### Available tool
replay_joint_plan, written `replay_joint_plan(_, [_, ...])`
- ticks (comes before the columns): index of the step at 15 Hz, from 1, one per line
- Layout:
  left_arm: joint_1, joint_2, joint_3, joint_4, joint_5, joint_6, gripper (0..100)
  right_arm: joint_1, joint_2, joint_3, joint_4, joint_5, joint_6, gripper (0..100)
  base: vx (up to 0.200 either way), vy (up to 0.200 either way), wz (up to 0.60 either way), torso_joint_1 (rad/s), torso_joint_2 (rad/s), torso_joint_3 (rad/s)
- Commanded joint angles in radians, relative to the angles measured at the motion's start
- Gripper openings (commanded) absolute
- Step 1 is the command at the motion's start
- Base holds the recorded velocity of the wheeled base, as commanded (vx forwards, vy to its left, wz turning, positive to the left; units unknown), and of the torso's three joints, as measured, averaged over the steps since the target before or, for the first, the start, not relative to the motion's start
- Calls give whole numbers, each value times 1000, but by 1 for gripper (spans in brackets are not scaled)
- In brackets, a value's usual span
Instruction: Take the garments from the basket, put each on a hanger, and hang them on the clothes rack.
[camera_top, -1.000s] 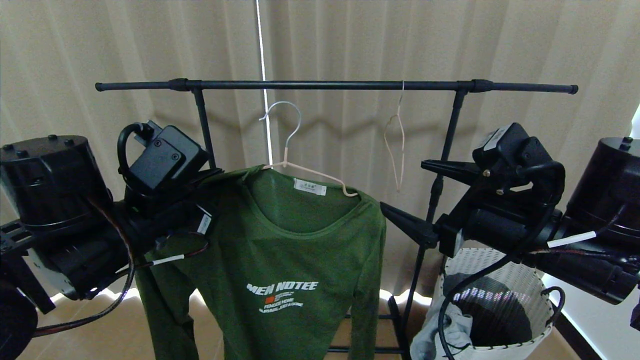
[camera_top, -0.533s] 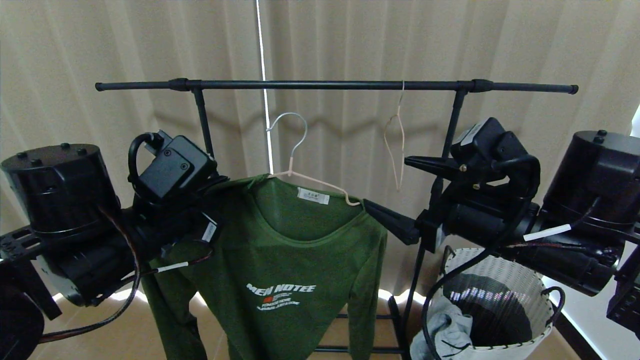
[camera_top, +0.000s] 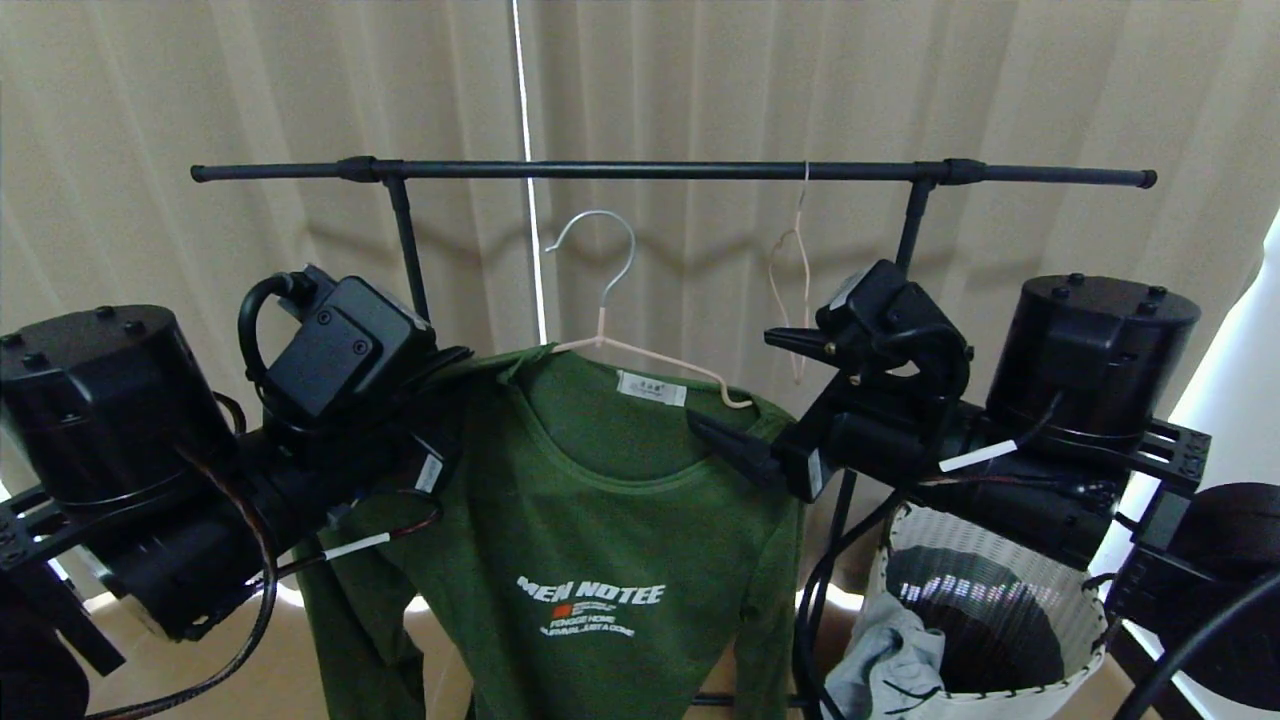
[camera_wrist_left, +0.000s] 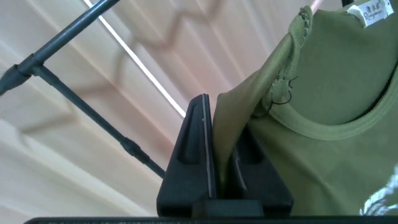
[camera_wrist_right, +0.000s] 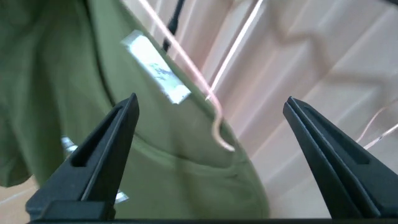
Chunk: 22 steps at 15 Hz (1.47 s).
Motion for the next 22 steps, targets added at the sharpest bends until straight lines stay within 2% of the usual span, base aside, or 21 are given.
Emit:
replay_joint_plan(1, [-8, -5, 19, -10, -1, -1, 0, -21, 46, -24, -1, -1, -2, 100, 0, 0, 0, 0, 0, 0])
replay_joint_plan(5, [-18, -22, 24, -12, -2, 1, 0, -43, 73, -37, -1, -1, -2, 100, 0, 0, 0, 0, 0, 0])
replay_joint_plan(7, [-52, -34, 33, -12, -4, -2, 0, -43, 86, -47, -3, -1, -2, 100, 0, 0, 0, 0, 0, 0])
replay_joint_plan(10, [-90, -53, 42, -12, -4, -40, 0, -41, 96, -57, -3, -1, -2, 100, 0, 0, 0, 0, 0, 0])
replay_joint_plan(18, [-84, -51, 38, -12, -4, -47, 0, -38, 93, -50, -4, 0, -13, 100, 0, 0, 0, 0, 0, 0])
replay_joint_plan(19, [-84, -51, 39, -12, -4, -47, 0, -38, 93, -51, -6, 0, -14, 0, 0, 0, 0, 0, 0, 0])
replay_joint_plan(22, [-84, -50, 38, -12, -4, -48, 0, -38, 102, -50, -40, 0, -25, 0, 0, 0, 0, 0, 0, 0])
